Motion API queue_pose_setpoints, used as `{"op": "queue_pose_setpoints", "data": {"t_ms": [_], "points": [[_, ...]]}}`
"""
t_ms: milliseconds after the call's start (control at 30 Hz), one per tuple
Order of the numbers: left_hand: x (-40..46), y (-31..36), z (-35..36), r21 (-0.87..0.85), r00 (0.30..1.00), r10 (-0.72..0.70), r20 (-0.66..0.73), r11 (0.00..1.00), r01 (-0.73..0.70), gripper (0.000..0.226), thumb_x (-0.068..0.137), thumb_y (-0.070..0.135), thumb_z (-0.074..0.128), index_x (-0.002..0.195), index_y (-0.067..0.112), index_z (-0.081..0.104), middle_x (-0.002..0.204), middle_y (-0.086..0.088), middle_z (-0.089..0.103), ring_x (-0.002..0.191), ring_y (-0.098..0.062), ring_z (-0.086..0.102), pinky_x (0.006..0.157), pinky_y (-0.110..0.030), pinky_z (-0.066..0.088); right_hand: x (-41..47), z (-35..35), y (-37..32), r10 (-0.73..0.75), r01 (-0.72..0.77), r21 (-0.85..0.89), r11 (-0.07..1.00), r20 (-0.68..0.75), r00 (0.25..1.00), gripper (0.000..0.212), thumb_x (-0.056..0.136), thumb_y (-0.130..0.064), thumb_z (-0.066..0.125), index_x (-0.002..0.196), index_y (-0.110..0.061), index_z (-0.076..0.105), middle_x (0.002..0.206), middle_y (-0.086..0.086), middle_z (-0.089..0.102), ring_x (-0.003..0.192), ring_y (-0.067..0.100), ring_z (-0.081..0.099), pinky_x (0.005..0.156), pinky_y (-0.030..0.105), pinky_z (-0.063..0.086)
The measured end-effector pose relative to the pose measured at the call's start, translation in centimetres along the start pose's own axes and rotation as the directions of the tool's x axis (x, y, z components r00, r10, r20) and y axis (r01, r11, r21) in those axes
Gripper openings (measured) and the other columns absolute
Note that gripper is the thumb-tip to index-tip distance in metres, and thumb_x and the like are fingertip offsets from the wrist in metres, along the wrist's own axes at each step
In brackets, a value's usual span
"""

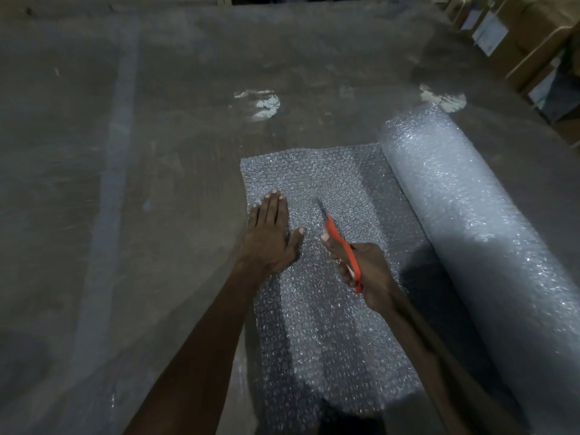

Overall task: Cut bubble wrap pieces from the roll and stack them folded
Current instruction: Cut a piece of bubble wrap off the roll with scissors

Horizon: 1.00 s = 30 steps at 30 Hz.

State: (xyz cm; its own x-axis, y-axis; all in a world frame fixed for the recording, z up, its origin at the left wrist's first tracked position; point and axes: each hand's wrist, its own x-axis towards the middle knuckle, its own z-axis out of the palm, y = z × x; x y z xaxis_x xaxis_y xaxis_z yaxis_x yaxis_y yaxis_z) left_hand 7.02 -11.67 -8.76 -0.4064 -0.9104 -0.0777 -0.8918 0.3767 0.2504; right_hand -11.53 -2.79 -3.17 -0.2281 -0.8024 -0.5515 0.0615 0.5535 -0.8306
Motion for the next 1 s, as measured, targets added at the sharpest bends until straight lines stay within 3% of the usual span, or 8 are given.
{"op": "queue_pose_setpoints", "data": {"t_ms": [100,200,400,600,767,900,1000], "points": [[-0.1,0.0,0.0,-0.004,1.000,-0.001,-0.008,1.000,0.001,0.082,0.100,0.060,0.010,0.158,0.004,0.001,0.167,-0.015,-0.006,0.154,-0.026,-0.008,0.125,-0.045,-0.002,0.2,0.3,-0.3,0.003,-0.003,-0.007,1.000,-0.006,1.000,0.084,0.068,-0.057,0.084,0.102,0.018,0.064,0.054,0.007,0.057,0.039,0.013,0.043,0.039,0.020,0.031],[-0.1,0.1,0.0,-0.004,1.000,-0.004,-0.010,1.000,0.004,0.083,0.099,0.060,0.010,0.158,0.004,0.002,0.167,-0.015,-0.005,0.154,-0.027,-0.007,0.125,-0.045,-0.002,0.7,0.5,-0.5,0.032,-0.032,-0.020,0.999,-0.017,0.999,0.073,0.076,-0.052,0.084,0.102,0.014,0.067,0.054,0.006,0.059,0.039,0.012,0.045,0.039,0.020,0.032],[-0.1,0.1,0.0,0.006,1.000,-0.003,-0.005,1.000,0.003,0.082,0.099,0.060,0.010,0.158,0.004,0.001,0.167,-0.015,-0.005,0.154,-0.027,-0.007,0.125,-0.044,-0.003,1.1,0.5,-0.2,0.020,-0.020,-0.022,1.000,-0.001,1.000,0.047,0.077,-0.048,0.085,0.082,-0.004,0.068,0.055,0.007,0.059,0.039,0.012,0.045,0.038,0.020,0.032],[-0.1,0.1,0.1,-0.016,1.000,-0.006,-0.010,1.000,0.006,0.082,0.099,0.060,0.010,0.159,0.004,0.001,0.167,-0.015,-0.006,0.154,-0.026,-0.009,0.125,-0.045,-0.004,1.5,0.7,-0.9,0.008,-0.008,0.014,1.000,-0.013,1.000,0.069,0.076,-0.050,0.085,0.096,0.014,0.068,0.053,0.007,0.057,0.038,0.013,0.044,0.038,0.020,0.031],[-0.2,0.3,-0.4,-0.028,1.000,-0.012,0.003,1.000,0.012,0.081,0.099,0.059,0.012,0.159,0.004,0.003,0.167,-0.014,-0.005,0.154,-0.027,-0.007,0.125,-0.045,-0.002,1.7,0.8,-0.8,-0.006,0.006,0.006,1.000,0.007,1.000,0.047,0.077,-0.045,0.086,0.076,-0.003,0.066,0.055,0.010,0.056,0.037,0.013,0.043,0.038,0.020,0.032],[0.4,0.5,-1.5,-0.011,0.998,-0.023,-0.059,1.000,0.022,0.074,0.101,0.054,0.017,0.156,0.004,0.019,0.163,-0.017,0.020,0.149,-0.033,0.019,0.122,-0.048,0.015,1.7,0.7,-0.7,-0.006,0.006,0.021,1.000,0.018,1.000,0.045,0.078,-0.042,0.085,0.078,-0.002,0.066,0.054,0.008,0.057,0.037,0.012,0.044,0.037,0.020,0.033],[2.4,-0.2,-2.7,0.018,0.992,-0.040,-0.119,0.999,0.042,0.071,0.100,0.050,0.020,0.152,0.003,0.030,0.154,-0.018,0.033,0.139,-0.035,0.032,0.114,-0.046,0.020,1.8,0.8,-0.7,-0.006,0.006,0.041,0.999,0.003,1.000,0.057,0.079,-0.041,0.085,0.092,0.011,0.069,0.053,0.008,0.057,0.036,0.011,0.044,0.036,0.019,0.033]]}}
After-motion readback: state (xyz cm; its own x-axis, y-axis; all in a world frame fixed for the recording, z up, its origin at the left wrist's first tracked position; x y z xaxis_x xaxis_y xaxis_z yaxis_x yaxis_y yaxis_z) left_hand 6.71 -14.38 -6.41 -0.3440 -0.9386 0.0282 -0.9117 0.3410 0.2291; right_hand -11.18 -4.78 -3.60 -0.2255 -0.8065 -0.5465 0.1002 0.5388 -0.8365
